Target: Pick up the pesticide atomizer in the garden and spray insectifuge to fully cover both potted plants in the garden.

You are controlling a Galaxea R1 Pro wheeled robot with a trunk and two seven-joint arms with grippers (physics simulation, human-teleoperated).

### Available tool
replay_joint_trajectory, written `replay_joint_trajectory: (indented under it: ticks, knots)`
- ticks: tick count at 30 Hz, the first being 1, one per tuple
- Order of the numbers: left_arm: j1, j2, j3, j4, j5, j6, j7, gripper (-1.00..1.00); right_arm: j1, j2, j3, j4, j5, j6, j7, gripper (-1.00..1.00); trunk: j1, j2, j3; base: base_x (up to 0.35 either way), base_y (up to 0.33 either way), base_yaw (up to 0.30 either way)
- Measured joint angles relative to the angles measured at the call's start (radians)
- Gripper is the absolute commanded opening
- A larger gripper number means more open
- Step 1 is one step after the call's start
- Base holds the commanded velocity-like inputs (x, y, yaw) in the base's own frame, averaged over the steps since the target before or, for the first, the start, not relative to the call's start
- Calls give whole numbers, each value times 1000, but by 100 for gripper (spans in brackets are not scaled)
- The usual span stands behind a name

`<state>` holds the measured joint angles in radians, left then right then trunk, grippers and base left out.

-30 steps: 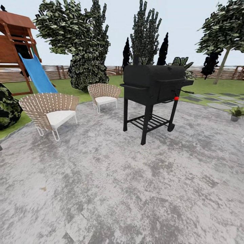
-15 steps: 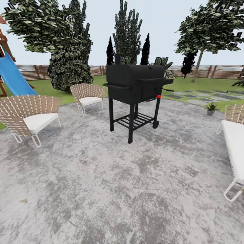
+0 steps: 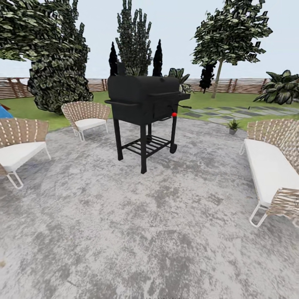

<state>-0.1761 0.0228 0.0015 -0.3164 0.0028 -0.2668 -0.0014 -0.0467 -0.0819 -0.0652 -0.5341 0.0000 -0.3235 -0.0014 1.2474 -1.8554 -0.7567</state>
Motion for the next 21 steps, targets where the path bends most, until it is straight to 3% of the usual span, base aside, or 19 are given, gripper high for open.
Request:
replay_joint_trajectory:
  ticks: [12,21]
  knots:
    - [0,0,0,0,0,0,0,100,0,0,3,1,0,0,0,100,46,-84,-41,0,0,-295]
    - [0,1,0,0,0,-29,1,100,0,0,5,1,1,0,3,100,46,-84,-35,0,0,-293]
